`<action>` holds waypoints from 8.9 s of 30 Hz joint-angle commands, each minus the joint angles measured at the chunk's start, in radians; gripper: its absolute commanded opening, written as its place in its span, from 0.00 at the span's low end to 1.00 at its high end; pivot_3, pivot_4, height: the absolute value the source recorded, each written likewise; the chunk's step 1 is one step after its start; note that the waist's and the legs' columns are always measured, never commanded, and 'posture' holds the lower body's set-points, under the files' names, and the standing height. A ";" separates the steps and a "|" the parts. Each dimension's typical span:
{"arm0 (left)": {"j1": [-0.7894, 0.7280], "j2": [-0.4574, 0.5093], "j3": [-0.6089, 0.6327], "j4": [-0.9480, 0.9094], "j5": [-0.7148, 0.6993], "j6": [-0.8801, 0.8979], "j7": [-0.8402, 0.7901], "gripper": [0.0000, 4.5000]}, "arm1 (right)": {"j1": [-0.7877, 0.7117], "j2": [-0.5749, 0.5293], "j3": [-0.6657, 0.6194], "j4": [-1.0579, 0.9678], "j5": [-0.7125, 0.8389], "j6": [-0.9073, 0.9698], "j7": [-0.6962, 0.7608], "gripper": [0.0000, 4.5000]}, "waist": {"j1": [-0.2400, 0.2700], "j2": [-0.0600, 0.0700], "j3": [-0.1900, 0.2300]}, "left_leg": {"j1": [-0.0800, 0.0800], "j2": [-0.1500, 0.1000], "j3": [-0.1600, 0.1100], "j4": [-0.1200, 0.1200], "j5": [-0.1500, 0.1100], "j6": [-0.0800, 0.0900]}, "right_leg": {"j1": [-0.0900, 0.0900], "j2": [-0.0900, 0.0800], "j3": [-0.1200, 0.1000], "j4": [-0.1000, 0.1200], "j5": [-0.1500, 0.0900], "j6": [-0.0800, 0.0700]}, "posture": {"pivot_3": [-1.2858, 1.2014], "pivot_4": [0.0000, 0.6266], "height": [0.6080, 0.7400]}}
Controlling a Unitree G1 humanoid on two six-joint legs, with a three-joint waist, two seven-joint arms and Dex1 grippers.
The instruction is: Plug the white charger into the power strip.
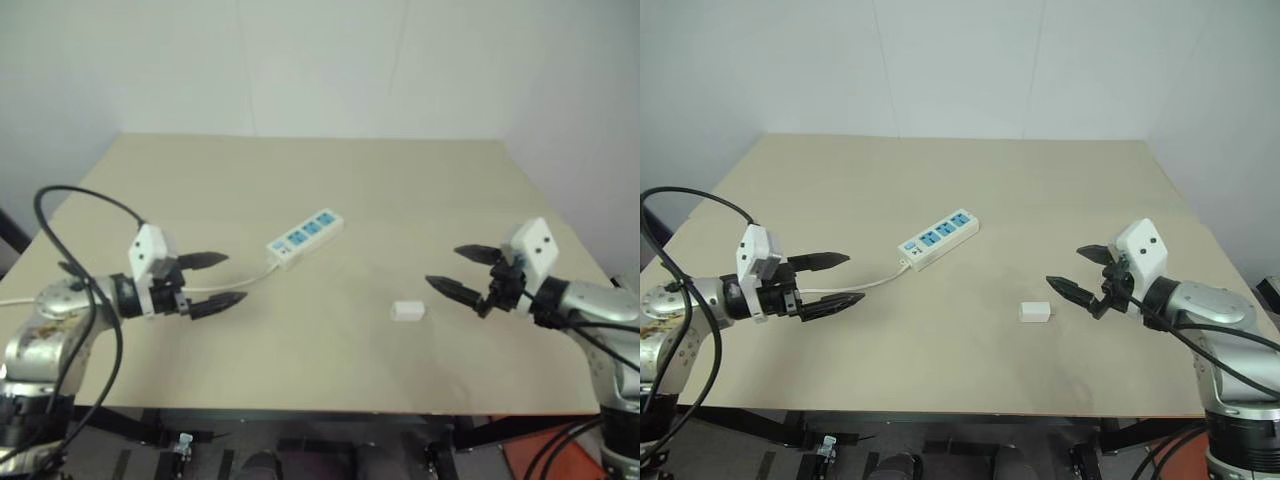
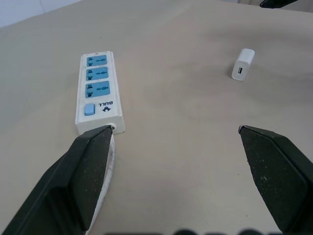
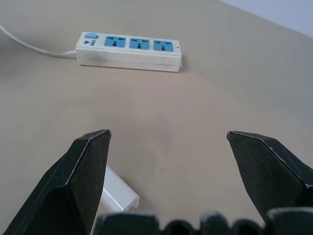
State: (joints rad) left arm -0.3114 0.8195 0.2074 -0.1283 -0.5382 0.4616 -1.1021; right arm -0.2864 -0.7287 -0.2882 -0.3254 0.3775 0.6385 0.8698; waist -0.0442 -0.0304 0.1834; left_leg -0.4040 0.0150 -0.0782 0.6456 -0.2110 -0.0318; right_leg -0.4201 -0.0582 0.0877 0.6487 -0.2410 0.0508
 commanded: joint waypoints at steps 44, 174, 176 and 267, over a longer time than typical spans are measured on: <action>-0.713 -0.581 -0.176 1.407 0.504 -0.605 0.398 0.82 | 0.002 -0.027 -0.024 -0.195 0.167 0.026 -0.155 1.00 | 0.027 0.000 -0.002 | 0.001 -0.003 -0.001 0.003 0.000 0.001 | 0.004 -0.001 0.000 0.000 0.001 0.002 | 0.52 0.24 1.00; -0.271 -0.439 -0.427 0.752 0.389 -0.670 -0.349 0.73 | -0.584 0.155 0.371 0.498 -0.394 -0.143 0.269 0.25 | 0.012 0.004 -0.013 | 0.014 -0.002 -0.001 -0.001 0.000 0.002 | 0.017 -0.001 -0.001 -0.003 0.000 0.002 | 0.52 0.24 1.00; -0.271 -0.434 -0.426 0.751 0.390 -0.671 -0.350 0.73 | -0.498 0.228 0.281 0.396 -0.268 -0.114 0.245 0.25 | 0.013 0.004 -0.013 | 0.014 -0.001 -0.001 -0.001 0.000 0.002 | 0.018 -0.001 -0.001 -0.003 0.000 0.002 | 0.52 0.24 1.00; -0.202 -0.335 -0.398 0.653 0.345 -0.604 -0.301 0.73 | -0.135 0.296 0.506 0.784 -0.093 -0.568 0.332 0.25 | 0.007 0.004 -0.016 | 0.026 -0.001 -0.002 -0.003 -0.002 0.003 | 0.031 -0.001 -0.002 -0.008 -0.007 0.010 | 0.52 0.24 1.00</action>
State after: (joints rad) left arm -0.5391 0.4121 -0.2252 0.5030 -0.2069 -0.1544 -1.4063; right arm -0.4783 -0.3273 0.2276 0.3358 0.3679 0.0072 1.1976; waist -0.0371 -0.0264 0.1676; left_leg -0.3772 0.0144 -0.0799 0.6427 -0.2127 -0.0288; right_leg -0.3886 -0.0588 0.0854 0.6410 -0.2483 0.0605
